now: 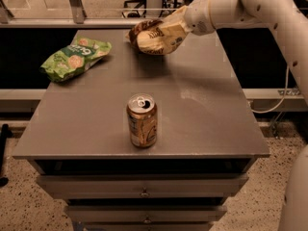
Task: Move brown chip bag near green rice chip bag
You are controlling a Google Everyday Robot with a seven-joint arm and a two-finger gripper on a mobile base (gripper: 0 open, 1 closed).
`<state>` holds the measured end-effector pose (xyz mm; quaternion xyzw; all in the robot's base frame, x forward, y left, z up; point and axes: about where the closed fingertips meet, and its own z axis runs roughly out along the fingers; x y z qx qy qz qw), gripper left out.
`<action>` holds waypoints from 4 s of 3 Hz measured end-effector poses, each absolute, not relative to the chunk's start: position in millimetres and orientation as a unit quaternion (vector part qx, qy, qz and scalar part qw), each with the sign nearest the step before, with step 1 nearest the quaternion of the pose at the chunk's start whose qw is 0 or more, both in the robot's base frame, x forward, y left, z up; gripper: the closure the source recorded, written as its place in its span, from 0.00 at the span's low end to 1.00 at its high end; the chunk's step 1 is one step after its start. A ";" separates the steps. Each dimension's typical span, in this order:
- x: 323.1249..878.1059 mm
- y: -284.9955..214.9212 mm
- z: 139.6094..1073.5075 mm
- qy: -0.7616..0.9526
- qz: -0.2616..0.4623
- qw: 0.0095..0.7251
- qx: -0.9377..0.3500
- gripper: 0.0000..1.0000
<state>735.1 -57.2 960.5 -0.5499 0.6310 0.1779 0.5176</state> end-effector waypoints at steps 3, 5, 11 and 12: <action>707.7 5.9 935.9 0.582 0.264 0.505 -0.579 1.00; 698.0 30.4 920.4 0.578 0.290 0.495 -0.580 0.64; 735.8 -97.4 958.6 0.638 0.153 0.539 -0.529 0.00; 737.6 -99.3 960.0 0.638 0.150 0.540 -0.528 0.00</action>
Offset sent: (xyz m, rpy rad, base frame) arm -0.0315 0.0627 -0.0292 0.0882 0.0552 0.2091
